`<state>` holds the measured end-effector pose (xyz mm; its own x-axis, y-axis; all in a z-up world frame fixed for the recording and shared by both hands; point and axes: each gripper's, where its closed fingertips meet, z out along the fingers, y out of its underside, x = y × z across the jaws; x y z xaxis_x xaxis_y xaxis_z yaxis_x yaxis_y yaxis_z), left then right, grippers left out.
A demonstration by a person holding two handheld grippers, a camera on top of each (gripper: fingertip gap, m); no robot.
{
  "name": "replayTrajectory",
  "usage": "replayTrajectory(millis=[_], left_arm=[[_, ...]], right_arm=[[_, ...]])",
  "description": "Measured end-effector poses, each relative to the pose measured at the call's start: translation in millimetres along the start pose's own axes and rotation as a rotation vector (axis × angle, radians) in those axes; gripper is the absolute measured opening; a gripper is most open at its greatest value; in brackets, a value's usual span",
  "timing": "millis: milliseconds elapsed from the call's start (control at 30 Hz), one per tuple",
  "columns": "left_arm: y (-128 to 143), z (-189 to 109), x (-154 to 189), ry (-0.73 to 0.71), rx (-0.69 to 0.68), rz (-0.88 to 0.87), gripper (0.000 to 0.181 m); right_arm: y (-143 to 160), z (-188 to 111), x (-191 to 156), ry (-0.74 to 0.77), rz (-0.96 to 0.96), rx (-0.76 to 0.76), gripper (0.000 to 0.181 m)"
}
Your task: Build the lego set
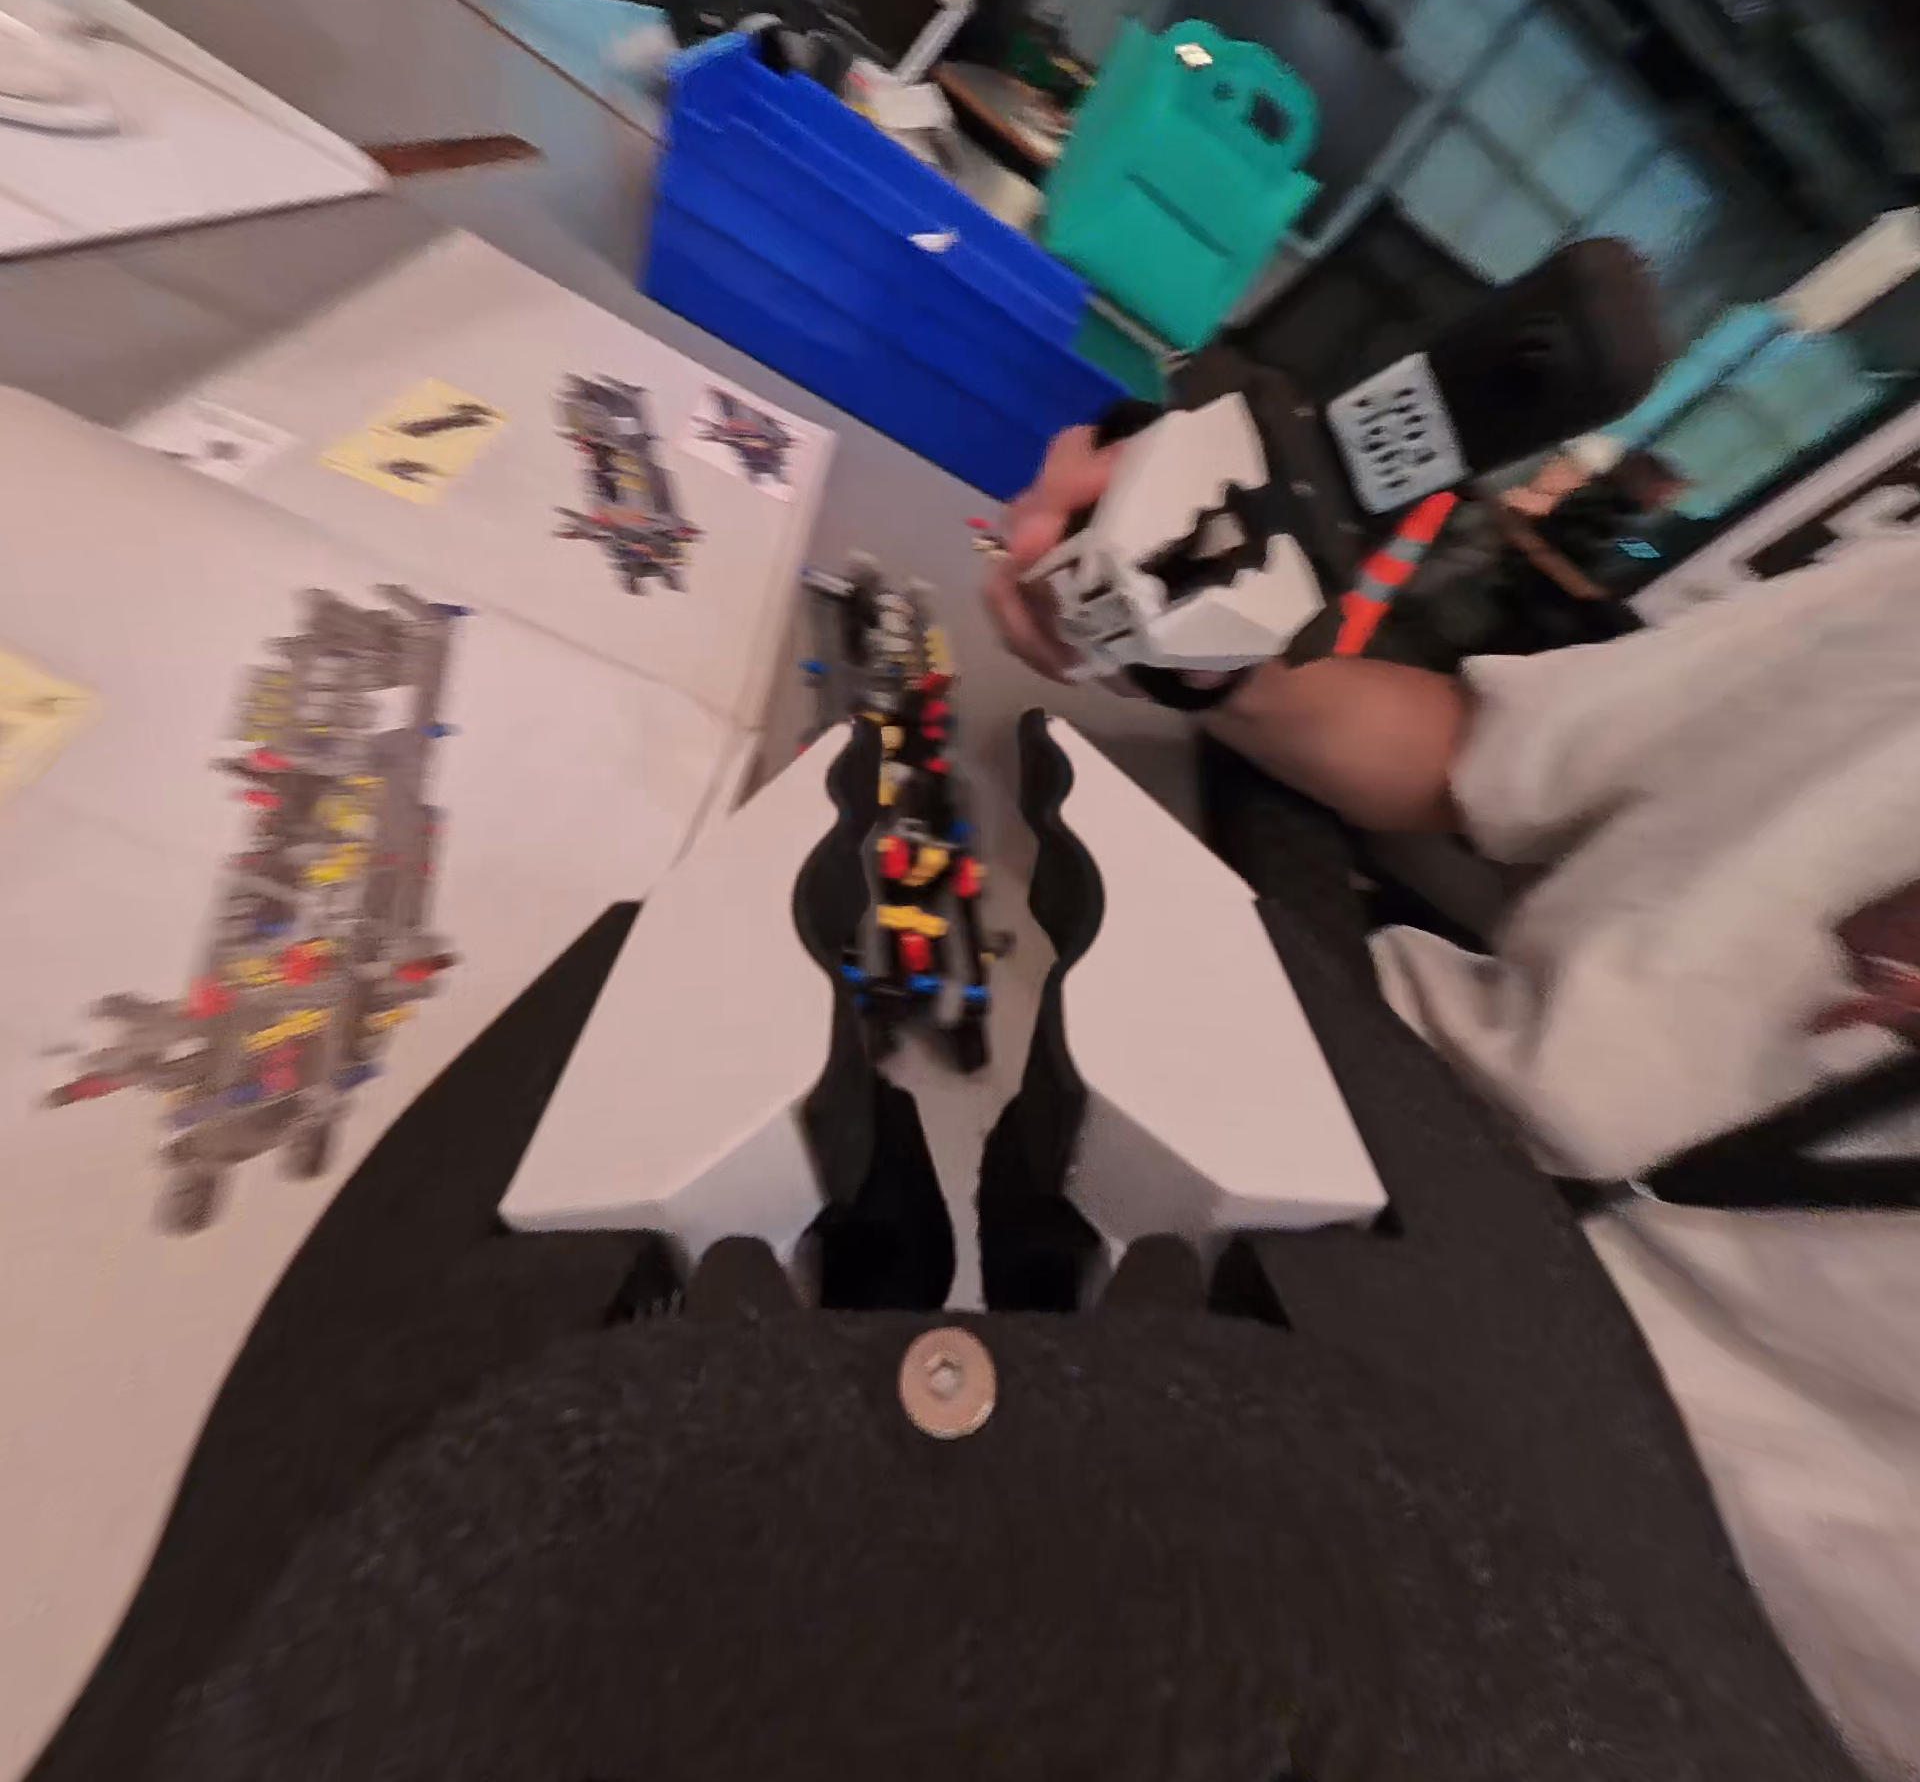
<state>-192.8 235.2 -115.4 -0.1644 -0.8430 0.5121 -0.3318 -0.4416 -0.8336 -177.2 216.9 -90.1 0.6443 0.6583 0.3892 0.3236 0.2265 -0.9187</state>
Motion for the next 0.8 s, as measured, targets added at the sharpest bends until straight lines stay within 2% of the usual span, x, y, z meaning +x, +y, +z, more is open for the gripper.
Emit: replayTrajectory(millis=[67,167,333,433,667,800], left_arm=[[-0.8,1.4,18.1,0.107,0.006,-0.017,0.025],[1.4,3.5,32.5,0.171,-0.009,-0.002,0.026],[-6.6,5.8,53.9,0.304,0.038,-0.074,0.036],[-13.6,11.5,58.3,0.352,0.077,-0.159,0.038],[-20.7,21.6,61.1,0.441,0.128,-0.309,0.037],[-22.2,20.4,60.4,0.452,0.138,-0.326,0.033]], right_arm=[[-1.1,0.9,-2.3,0.005,-0.016,0.005,0.006],[-5.7,2.9,-7.1,-0.002,-0.011,0.027,0.006],[-24.5,-0.5,-9.1,-0.062,0.167,0.173,0.006],[-27.2,-2.7,-4.7,-0.070,0.227,0.211,0.006],[-28.5,-4.9,-5.0,-0.055,0.166,0.219,0.006],[-24.6,-2.4,-7.8,-0.047,0.128,0.192,0.006]])
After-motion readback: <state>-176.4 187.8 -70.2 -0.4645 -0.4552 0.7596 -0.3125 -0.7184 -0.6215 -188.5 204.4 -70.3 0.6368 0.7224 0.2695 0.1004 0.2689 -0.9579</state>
